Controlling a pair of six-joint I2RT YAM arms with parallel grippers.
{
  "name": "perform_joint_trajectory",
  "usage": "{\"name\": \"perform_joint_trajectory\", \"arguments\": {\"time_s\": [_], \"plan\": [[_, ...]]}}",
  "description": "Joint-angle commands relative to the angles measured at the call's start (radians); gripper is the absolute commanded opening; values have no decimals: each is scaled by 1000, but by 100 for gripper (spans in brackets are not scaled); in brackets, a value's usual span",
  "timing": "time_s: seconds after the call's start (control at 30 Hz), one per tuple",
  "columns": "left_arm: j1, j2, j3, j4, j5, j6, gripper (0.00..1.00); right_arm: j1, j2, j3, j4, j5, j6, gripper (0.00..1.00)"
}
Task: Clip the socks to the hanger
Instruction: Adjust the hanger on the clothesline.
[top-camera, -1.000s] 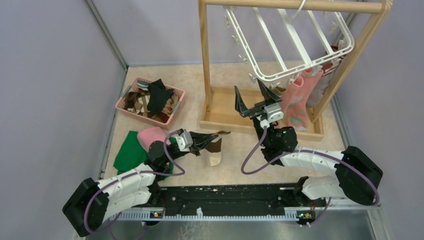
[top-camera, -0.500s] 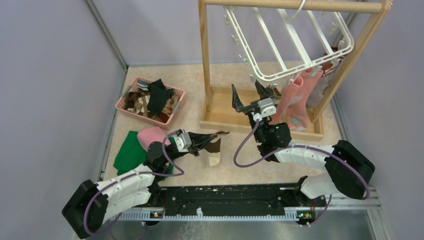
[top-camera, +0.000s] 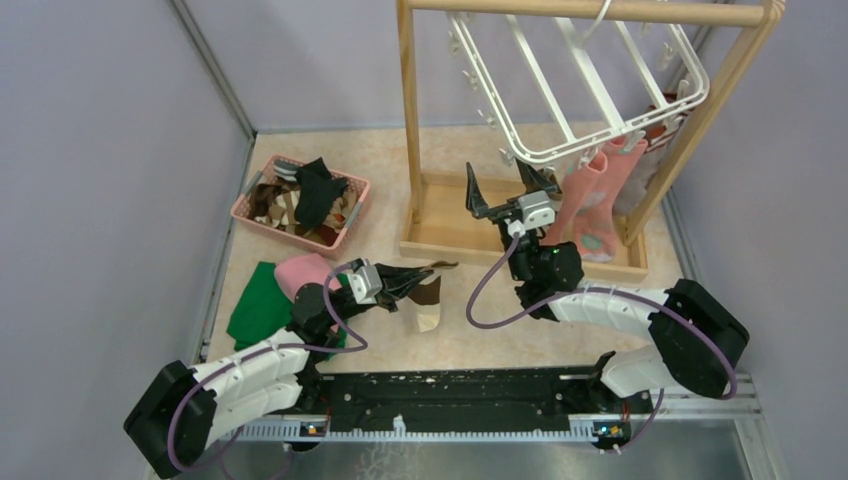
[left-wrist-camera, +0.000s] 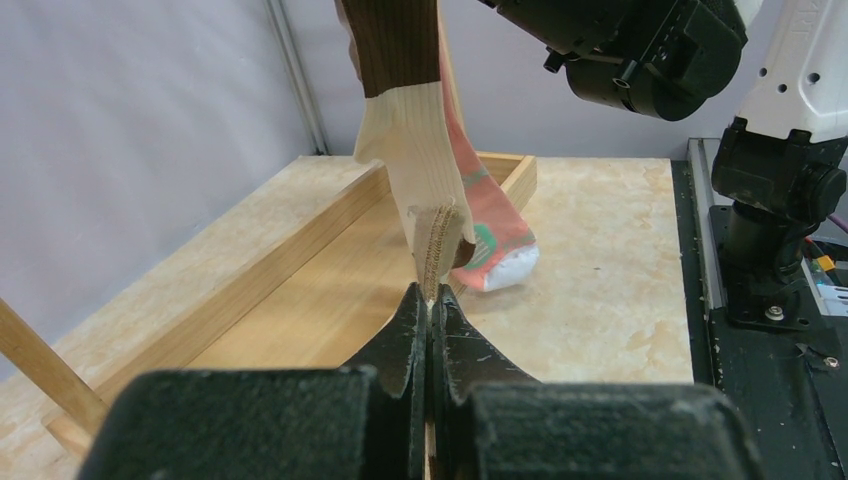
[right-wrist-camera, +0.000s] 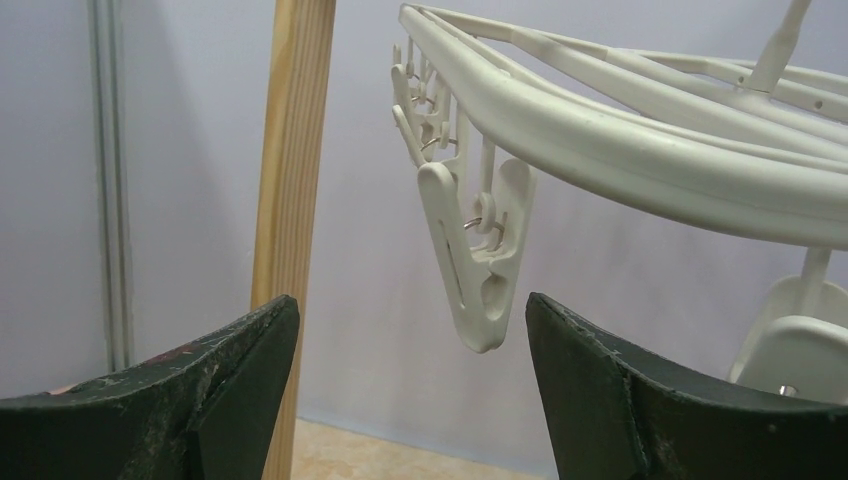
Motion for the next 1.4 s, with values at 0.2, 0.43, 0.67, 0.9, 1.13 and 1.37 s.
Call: {"name": "perform_joint_trajectory", "arguments": {"time_s": [0.2, 0.43, 0.67, 0.9, 1.13, 1.37], "plan": [[4, -15, -5, 52, 23, -5, 0, -19, -36, 39, 215, -39, 34, 86], [4, -15, -3, 52, 29, -5, 0, -25, -56, 43, 211, -59, 34, 89], [4, -18, -1, 52, 30, -5, 0, -27, -62, 51, 217, -58, 41, 89], [4, -14, 3, 54, 38, -5, 0, -27, -75, 56, 217, -61, 47, 86], [4, -15, 5, 54, 41, -5, 0, -27, -82, 62, 217, -58, 40, 85], [4, -10, 7, 54, 44, -5, 0, -27, -104, 54, 217, -48, 33, 80]]}}
